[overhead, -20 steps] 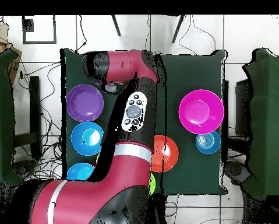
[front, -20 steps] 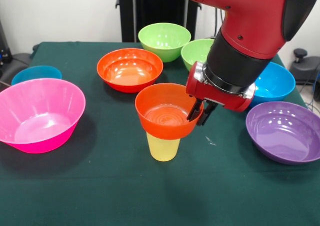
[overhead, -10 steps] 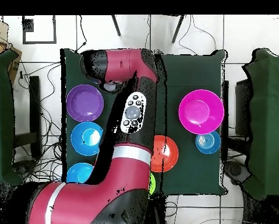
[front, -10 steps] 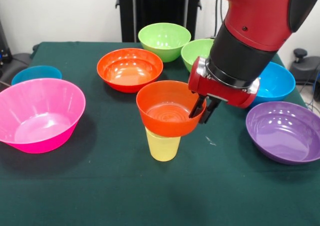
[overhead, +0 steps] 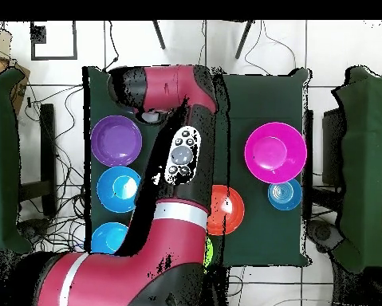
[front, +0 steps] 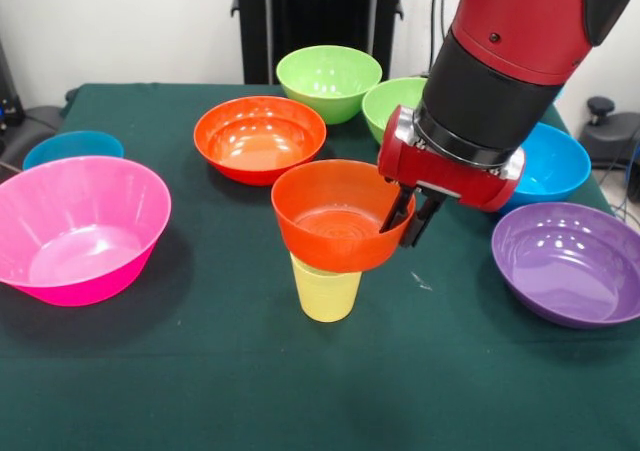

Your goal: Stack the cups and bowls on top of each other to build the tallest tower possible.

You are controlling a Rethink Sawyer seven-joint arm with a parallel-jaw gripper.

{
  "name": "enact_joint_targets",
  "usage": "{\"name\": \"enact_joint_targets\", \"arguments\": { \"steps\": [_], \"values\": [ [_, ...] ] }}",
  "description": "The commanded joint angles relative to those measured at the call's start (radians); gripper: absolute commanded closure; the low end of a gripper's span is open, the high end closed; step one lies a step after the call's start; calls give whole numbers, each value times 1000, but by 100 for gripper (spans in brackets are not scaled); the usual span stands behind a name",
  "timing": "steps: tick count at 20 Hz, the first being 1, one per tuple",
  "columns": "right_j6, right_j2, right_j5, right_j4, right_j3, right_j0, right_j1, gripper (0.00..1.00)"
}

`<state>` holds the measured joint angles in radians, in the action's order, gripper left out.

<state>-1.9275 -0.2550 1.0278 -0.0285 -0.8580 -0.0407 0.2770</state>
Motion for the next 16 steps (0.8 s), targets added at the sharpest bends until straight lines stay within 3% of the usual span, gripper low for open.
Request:
{"name": "enact_joint_targets", "arguments": {
  "steps": [1,16],
  "values": [
    [-110,63,-72,-9,-113,-5,1,100],
    [-123,64,-126,-6,-174,-3,0,100]
  ]
}}
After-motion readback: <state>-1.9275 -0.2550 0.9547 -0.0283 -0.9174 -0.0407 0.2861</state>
